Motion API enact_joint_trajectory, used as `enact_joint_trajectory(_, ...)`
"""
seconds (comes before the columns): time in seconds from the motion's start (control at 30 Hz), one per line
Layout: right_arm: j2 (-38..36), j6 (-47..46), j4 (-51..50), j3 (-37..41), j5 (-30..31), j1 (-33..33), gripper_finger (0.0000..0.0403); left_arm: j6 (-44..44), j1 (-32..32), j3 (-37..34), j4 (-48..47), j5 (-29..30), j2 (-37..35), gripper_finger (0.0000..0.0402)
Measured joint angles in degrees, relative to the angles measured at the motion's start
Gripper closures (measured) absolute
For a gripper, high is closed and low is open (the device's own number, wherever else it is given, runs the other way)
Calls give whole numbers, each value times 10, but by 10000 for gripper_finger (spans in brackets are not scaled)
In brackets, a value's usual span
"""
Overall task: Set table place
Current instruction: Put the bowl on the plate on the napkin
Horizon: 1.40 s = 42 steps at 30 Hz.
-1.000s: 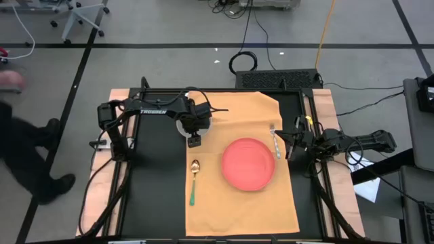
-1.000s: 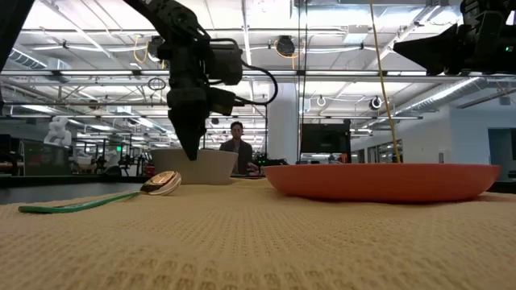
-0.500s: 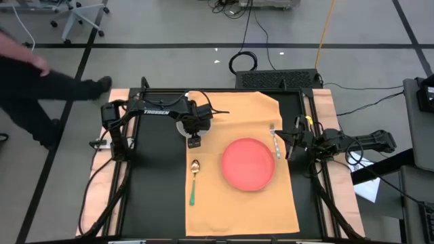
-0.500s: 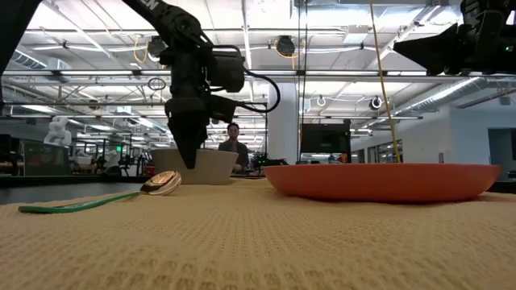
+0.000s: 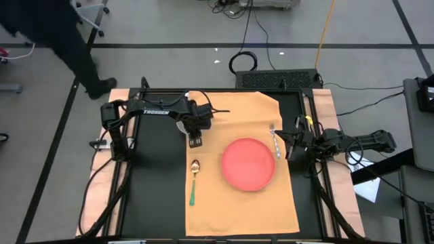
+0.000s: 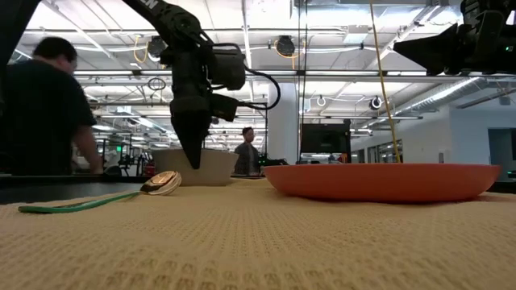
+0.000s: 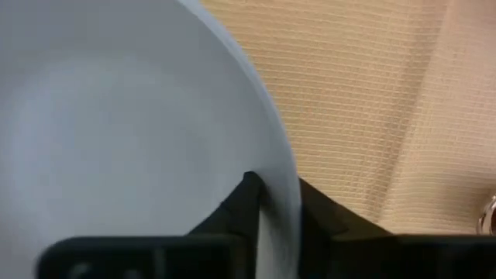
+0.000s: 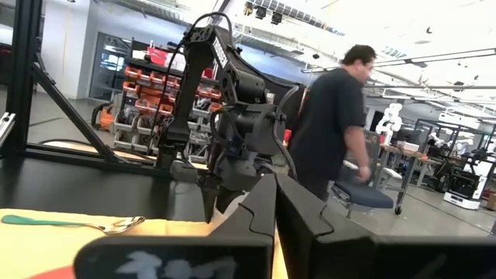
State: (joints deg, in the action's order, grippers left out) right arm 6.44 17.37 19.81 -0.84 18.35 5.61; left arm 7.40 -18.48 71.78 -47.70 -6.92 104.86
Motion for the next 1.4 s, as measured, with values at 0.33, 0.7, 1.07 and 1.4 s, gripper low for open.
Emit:
enact_joint_trajectory(0.33, 0, 0, 0, 0, 0, 0, 403, 17, 26, 1, 0, 83, 0, 390)
enact_joint_trajectory(0.7, 0, 0, 0, 0, 0, 0, 403, 12, 58, 79, -57, 91, 3, 397)
enact_joint_trajectory(1.07, 0, -1, 0, 0, 0, 0, 403, 10, 90, 115, -67, 139, 2, 398)
enact_joint_trajectory(1.4, 0, -1, 0, 0, 0, 0, 403, 6, 124, 115, -68, 150, 2, 399)
